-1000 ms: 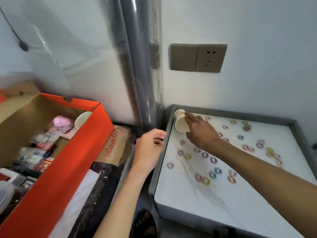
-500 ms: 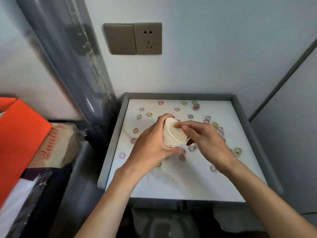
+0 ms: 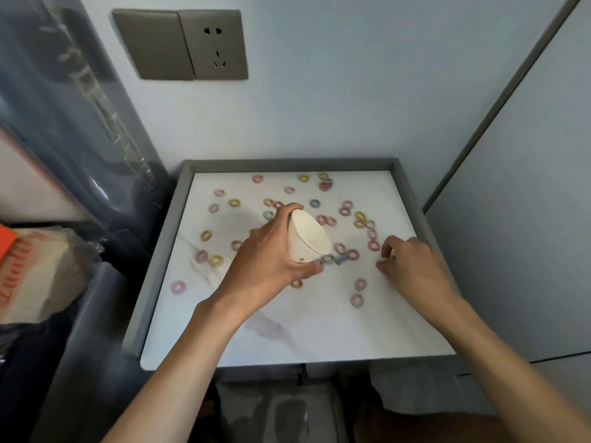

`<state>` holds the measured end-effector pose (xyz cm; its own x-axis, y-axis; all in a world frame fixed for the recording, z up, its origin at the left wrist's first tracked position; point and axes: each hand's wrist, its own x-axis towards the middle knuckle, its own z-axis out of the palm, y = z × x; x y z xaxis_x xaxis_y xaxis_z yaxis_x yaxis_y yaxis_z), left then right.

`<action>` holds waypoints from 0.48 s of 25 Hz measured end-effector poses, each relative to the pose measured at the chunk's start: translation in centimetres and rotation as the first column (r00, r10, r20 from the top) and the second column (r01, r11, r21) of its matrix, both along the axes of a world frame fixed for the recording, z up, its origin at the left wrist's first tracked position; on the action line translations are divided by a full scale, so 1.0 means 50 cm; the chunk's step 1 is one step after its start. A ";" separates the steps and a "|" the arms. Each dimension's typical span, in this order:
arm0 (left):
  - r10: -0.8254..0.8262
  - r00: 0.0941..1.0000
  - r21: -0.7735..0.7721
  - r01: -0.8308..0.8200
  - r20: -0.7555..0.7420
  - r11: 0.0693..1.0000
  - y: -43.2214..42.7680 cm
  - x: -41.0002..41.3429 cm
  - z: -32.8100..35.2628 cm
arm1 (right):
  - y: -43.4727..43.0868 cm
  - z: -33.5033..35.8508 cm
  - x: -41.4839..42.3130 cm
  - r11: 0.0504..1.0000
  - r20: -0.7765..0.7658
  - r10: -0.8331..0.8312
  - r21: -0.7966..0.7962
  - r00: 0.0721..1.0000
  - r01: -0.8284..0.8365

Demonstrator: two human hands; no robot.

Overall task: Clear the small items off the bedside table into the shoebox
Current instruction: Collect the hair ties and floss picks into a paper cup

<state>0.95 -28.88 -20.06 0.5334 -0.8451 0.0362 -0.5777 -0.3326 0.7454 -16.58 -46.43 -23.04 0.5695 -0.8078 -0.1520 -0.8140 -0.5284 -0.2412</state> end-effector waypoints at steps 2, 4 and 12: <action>-0.013 1.000 0.001 0.013 0.007 1.000 0.000 0.002 -0.005 | -0.013 -0.003 0.007 0.998 0.012 0.017 0.056 1.000 -0.018; -0.021 1.000 0.002 0.021 0.013 1.000 0.002 0.004 -0.010 | -0.022 0.000 0.011 0.993 -0.002 -0.001 0.121 1.000 0.001; -0.018 0.995 -0.088 0.009 -0.097 0.996 0.005 0.003 -0.009 | 0.057 0.111 0.087 0.935 0.720 0.067 0.196 0.691 -0.295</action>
